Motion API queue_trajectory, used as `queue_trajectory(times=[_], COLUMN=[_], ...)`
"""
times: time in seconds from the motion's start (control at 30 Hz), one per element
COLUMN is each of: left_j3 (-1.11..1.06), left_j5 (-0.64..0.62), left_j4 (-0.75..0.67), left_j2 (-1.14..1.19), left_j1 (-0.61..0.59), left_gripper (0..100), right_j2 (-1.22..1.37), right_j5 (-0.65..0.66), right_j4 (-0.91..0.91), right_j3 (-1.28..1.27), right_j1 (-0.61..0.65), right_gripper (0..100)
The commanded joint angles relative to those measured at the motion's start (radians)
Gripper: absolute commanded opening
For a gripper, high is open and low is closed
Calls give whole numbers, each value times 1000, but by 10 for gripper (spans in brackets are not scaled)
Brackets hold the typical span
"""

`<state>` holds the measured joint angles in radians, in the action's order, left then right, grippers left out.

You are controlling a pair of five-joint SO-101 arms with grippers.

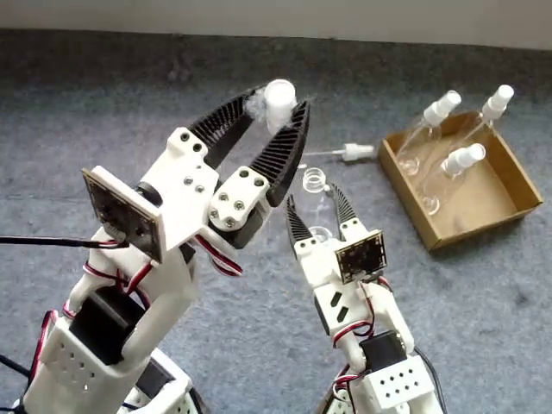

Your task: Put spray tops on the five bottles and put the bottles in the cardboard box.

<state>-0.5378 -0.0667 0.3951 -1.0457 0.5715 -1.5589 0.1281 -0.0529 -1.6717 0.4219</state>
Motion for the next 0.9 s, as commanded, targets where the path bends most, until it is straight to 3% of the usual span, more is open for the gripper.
queue_trajectory(times=[0.0,0.87], left_j3=[-5,-15], left_j5=[3,3], left_j4=[-20,-63], left_j2=[-1,48], left_j1=[-12,16], left_gripper=[4,4], right_j2=[-8,-8], right_j5=[8,77], right_j4=[28,33], right_j3=[-90,-88], right_j1=[-8,36], right_gripper=[111,111])
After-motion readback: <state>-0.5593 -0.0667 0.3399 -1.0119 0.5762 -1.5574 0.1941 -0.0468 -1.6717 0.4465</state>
